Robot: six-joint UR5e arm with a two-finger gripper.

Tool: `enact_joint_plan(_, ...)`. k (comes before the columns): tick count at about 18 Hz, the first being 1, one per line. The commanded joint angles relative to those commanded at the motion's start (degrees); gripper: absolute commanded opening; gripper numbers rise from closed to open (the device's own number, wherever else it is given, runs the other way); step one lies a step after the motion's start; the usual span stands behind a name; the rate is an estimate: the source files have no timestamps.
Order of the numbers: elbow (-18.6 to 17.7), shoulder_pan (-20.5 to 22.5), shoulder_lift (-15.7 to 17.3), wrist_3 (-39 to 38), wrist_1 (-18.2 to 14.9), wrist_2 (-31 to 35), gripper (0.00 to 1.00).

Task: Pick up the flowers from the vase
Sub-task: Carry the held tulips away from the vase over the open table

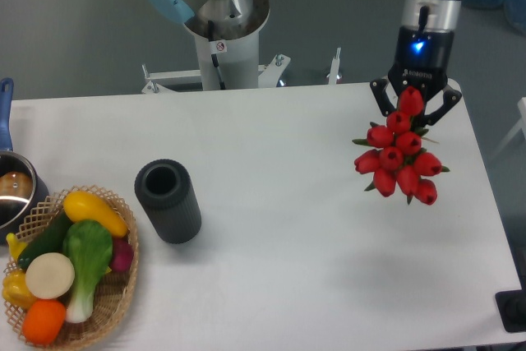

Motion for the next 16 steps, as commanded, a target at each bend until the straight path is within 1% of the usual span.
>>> enact_joint_plan(1, 1.66, -1.76, -0.96, -0.09, -1.65, 4.46, 0.02)
enact_joint_plan(2, 2.81, -3.43, -1.23, -0.35, -3.76, 7.72, 0.02)
enact_joint_plan(3, 3.95, -4.92, -1.50, -0.35, -6.22, 11.06, 0.02)
enact_joint_plan(4, 5.44, -6.33, -2.19, -0.26, -9.46, 15.79, 0.02)
enact_joint_plan(5, 6.07, -7.47, -2.90, -0.18, -10.80, 18.63, 0.02)
enact_joint_plan(6, 6.60, -7.92, -3.34, -0.26, -11.33, 19.61, 0.01)
enact_joint_plan(7, 7.30, -8.27, -3.95, -0.35, -12.64, 21.19, 0.01)
enact_joint_plan(9, 8.53, -9.41, -4.92, -0.61, -13.27, 23.04, 0.01)
enact_joint_plan(10, 9.41, -9.77, -5.80, -0.61, -14.14, 23.48, 0.00)
enact_joint_plan(11, 10.72, -9.86, -6.67, -0.70, -15.81, 23.92, 0.00)
enact_joint_plan(12, 12.65, -10.21, -8.34, -0.70, -18.17, 24.45, 0.00)
enact_joint_plan(14, 17.48, -11.87, -11.85, -0.88, -23.44, 26.29, 0.00)
enact_joint_plan(15, 19.41, -12.32, -13.26, -2.10, -25.03, 26.47, 0.00)
enact_joint_plan(16, 20.74, -12.67, -14.49, -3.67, -25.83, 26.48, 0.00)
